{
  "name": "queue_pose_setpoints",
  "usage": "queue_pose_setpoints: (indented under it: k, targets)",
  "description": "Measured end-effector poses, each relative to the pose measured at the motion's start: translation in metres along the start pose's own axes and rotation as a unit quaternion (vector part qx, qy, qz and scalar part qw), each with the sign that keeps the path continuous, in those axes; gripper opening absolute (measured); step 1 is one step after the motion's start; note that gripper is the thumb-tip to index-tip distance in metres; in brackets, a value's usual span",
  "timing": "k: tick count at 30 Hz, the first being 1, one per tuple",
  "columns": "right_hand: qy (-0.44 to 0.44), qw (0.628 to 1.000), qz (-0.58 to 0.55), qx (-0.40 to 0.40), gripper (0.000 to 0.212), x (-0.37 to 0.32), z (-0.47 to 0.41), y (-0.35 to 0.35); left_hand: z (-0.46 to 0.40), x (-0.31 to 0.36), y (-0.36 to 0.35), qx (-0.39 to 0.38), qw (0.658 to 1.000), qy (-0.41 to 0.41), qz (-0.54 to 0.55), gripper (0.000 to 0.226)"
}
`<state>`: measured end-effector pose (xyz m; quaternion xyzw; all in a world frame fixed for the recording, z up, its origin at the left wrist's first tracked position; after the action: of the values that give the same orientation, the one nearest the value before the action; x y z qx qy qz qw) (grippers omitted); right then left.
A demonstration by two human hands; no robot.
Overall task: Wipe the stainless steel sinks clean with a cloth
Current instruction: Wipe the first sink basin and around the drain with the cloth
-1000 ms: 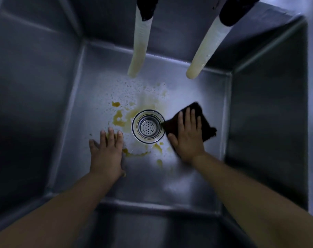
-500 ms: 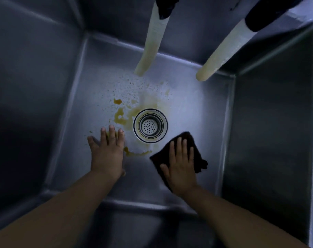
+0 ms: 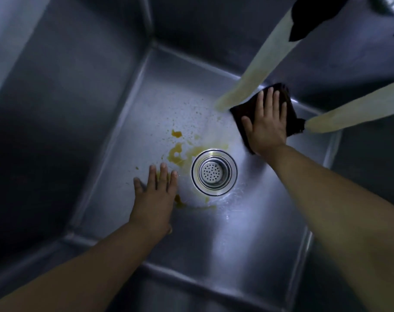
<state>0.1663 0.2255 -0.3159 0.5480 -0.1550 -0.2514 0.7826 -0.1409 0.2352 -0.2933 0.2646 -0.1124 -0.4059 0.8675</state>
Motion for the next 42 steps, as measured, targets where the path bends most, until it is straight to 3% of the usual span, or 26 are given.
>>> queue_pose_setpoints:
  k: [5,11,16,25,30,32,38,42]
  targets:
    - [-0.021,1.000,-0.011,-0.001,0.072,-0.048,0.002,-0.005,0.001,-0.001,0.000,-0.006,1.000,0.000,0.007,0.135]
    - [0.152,0.988,0.026,-0.028,0.071,-0.134,0.048,-0.025,0.003,-0.002,-0.001,-0.015,0.999,0.001,0.030,0.139]
    - [0.215,0.976,0.035,-0.031,0.068,-0.106,0.038,-0.018,0.005,-0.002,0.001,-0.013,0.999,0.005,0.032,0.138]
    - [-0.057,0.998,-0.037,0.009,0.066,0.048,0.043,-0.006,0.005,-0.002,0.000,-0.006,0.999,-0.008,0.036,0.134]
    - [-0.190,0.980,-0.056,0.006,0.070,0.017,0.020,-0.008,0.005,-0.003,0.002,-0.006,0.999,-0.013,0.034,0.129]
    - [-0.205,0.976,-0.069,0.008,0.072,-0.014,0.001,-0.006,0.005,-0.003,0.003,-0.004,0.999,-0.012,0.038,0.126]
    - [-0.046,0.998,-0.032,0.017,0.077,-0.150,-0.037,0.002,0.002,-0.003,0.002,0.015,0.999,-0.016,0.039,0.104]
    - [0.118,0.993,0.003,-0.010,0.074,-0.241,-0.033,-0.002,-0.001,-0.002,0.001,0.021,0.999,-0.014,0.035,0.099]
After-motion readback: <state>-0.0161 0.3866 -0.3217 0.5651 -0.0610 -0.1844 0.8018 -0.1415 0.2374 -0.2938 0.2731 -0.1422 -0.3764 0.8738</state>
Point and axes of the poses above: each hand's wrist, its own z-axis away from the middle knuckle, its own y-axis out of the back of the hand, x = y × z, the point moved 4 cm from there along -z, towards the middle knuckle, and after that the axes turned 11 degrees about -x, right-handed, at the moved point
